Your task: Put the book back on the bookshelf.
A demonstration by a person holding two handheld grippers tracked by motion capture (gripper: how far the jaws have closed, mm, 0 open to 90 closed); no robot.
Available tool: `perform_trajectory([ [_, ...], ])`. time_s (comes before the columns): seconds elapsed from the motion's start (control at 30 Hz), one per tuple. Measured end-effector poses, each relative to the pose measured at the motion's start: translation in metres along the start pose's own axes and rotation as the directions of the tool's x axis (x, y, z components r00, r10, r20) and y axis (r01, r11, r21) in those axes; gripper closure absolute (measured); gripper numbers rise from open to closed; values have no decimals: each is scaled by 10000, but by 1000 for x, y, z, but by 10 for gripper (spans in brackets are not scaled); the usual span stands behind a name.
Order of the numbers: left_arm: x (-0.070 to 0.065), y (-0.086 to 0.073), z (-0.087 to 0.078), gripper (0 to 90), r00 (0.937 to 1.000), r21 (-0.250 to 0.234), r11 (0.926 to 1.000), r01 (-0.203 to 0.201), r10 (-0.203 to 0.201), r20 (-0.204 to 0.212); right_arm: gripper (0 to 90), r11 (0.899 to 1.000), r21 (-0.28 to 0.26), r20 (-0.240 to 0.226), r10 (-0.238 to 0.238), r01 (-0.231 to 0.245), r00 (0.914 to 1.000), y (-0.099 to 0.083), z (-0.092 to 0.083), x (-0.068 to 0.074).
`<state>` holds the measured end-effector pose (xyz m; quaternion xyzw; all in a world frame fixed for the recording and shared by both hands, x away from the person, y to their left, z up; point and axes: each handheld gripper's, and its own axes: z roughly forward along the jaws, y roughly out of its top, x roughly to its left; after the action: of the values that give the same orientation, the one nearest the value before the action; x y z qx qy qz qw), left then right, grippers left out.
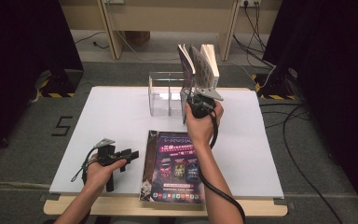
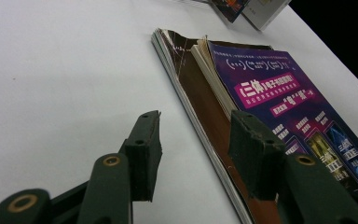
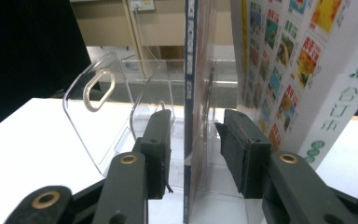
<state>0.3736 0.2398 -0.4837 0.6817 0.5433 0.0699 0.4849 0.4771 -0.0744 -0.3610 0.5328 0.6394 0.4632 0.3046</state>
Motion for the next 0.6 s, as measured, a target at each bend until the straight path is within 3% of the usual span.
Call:
perform_trajectory([
  [0.27,-2,0,0,531,10000,32,10000,-21,22,-19,629,9998,177,-46,-1,1,10000,-6,-5,-4],
  [0.6,-4,-1,1,539,9999,73,10000,4,-5,101,630,9966,807,-287,192,-168,9994,-14,-15,-14],
])
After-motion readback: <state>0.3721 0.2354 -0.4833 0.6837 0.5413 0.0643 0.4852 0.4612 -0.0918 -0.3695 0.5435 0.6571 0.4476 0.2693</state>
